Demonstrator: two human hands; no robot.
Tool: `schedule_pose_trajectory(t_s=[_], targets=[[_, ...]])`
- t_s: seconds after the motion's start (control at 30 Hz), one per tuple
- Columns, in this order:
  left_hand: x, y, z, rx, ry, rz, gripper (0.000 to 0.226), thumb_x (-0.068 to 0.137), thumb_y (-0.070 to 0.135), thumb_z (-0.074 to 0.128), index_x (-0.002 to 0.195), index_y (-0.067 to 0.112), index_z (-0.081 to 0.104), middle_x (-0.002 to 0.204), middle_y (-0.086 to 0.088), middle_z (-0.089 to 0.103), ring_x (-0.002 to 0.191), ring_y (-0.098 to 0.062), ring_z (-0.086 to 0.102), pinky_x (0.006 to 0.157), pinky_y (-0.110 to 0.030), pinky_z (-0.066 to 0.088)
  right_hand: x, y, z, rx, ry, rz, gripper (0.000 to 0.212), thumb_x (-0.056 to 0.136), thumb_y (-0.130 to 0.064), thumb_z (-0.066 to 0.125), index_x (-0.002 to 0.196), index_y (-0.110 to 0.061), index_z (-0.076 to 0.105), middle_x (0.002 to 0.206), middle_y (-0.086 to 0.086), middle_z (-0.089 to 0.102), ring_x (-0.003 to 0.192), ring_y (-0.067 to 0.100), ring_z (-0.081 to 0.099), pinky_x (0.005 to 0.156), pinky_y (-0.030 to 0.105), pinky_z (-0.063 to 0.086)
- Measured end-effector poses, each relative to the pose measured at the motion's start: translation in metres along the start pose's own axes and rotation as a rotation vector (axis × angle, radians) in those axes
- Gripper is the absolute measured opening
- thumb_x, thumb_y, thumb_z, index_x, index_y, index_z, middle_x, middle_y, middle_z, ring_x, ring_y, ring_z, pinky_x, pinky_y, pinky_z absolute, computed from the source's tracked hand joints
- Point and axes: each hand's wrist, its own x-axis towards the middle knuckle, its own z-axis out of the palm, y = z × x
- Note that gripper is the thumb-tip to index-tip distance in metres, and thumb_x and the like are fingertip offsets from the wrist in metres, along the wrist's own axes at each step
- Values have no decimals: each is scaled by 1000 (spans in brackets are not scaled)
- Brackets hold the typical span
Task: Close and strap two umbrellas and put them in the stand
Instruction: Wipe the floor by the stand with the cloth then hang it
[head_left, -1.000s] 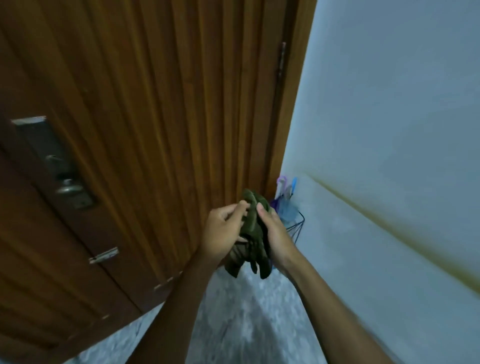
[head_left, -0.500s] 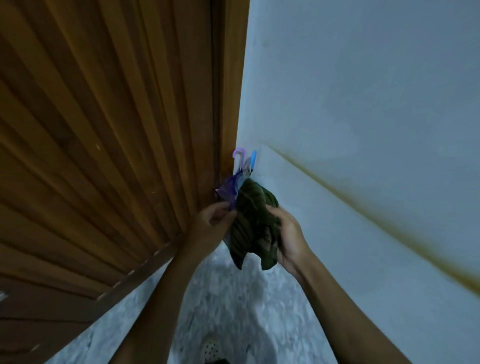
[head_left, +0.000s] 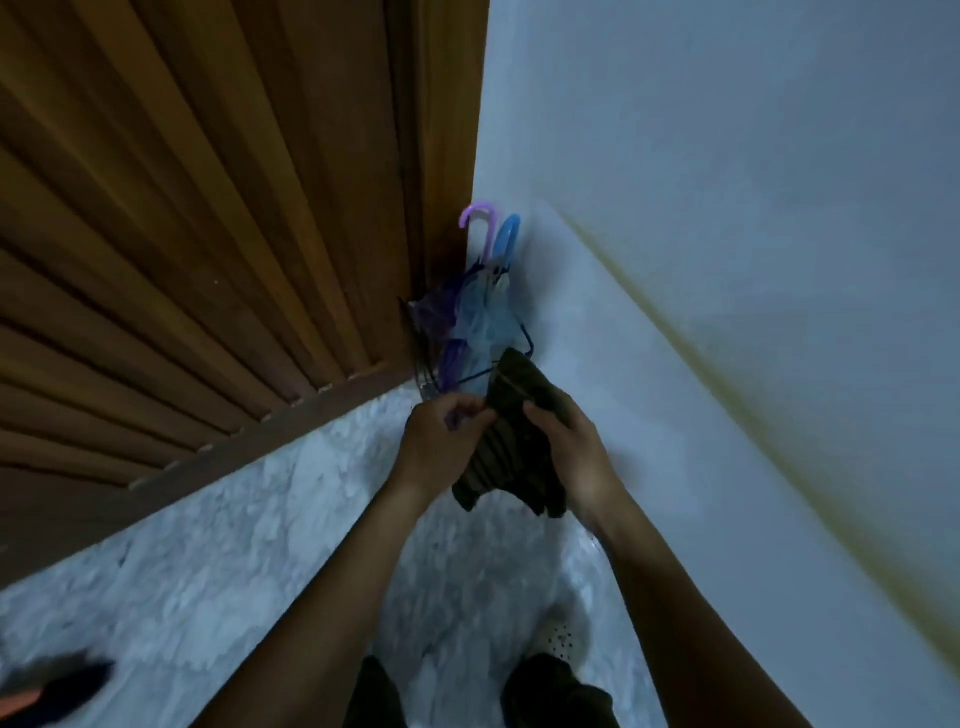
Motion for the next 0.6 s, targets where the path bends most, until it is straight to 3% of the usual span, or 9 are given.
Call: schedule_pose_trajectory(t_s=[0.17, 0.23, 0.33, 0.4, 0.53, 0.6], targets=[[35, -95, 69, -164, 164, -164, 13, 90, 0, 63, 100, -7, 67, 71, 0, 60, 55, 3, 57, 52, -2, 39, 68, 100, -41, -234, -58, 32, 45, 91, -20, 68, 132, -17, 51, 118, 7, 65, 104, 20, 66, 87, 35, 57], [49, -147, 87, -152, 173, -189, 15, 89, 3, 65, 101, -5, 68, 73, 0, 63, 63, -5, 57, 53, -4, 40, 90, 150, -50, -312, -62, 47, 50, 88, -20, 72, 132, -16, 48, 118, 7, 64, 105, 23, 66, 88, 38, 57], [73, -230, 104, -132, 123, -190, 13, 89, 5, 66, 99, -1, 71, 80, -1, 67, 67, 2, 60, 61, -8, 44, 124, 229, -57, -363, -42, 17, 34, 90, -17, 68, 122, -14, 56, 105, 2, 66, 99, 21, 67, 71, 20, 54], [88, -290, 113, -94, 102, -197, 13, 88, 11, 68, 99, 6, 73, 86, -4, 70, 76, -7, 63, 70, -17, 46, 146, 282, -59, -406, 5, -9, 28, 92, -17, 66, 119, -17, 58, 98, -3, 63, 89, 12, 64, 66, 12, 49], [114, -405, 125, -25, 152, -260, 23, 86, 19, 72, 108, 14, 68, 92, -5, 67, 83, -12, 61, 62, -5, 45, 194, 391, -65, -467, 118, -123, 33, 92, -14, 64, 124, -16, 58, 100, -6, 63, 97, 16, 63, 88, 33, 54], [128, -455, 130, 56, 156, -263, 31, 85, 24, 73, 113, 15, 64, 98, -4, 64, 88, -14, 61, 61, -7, 43, 219, 437, -67, -464, 171, -170, 33, 93, -16, 62, 126, -16, 59, 106, 0, 66, 100, 18, 64, 89, 31, 55]])
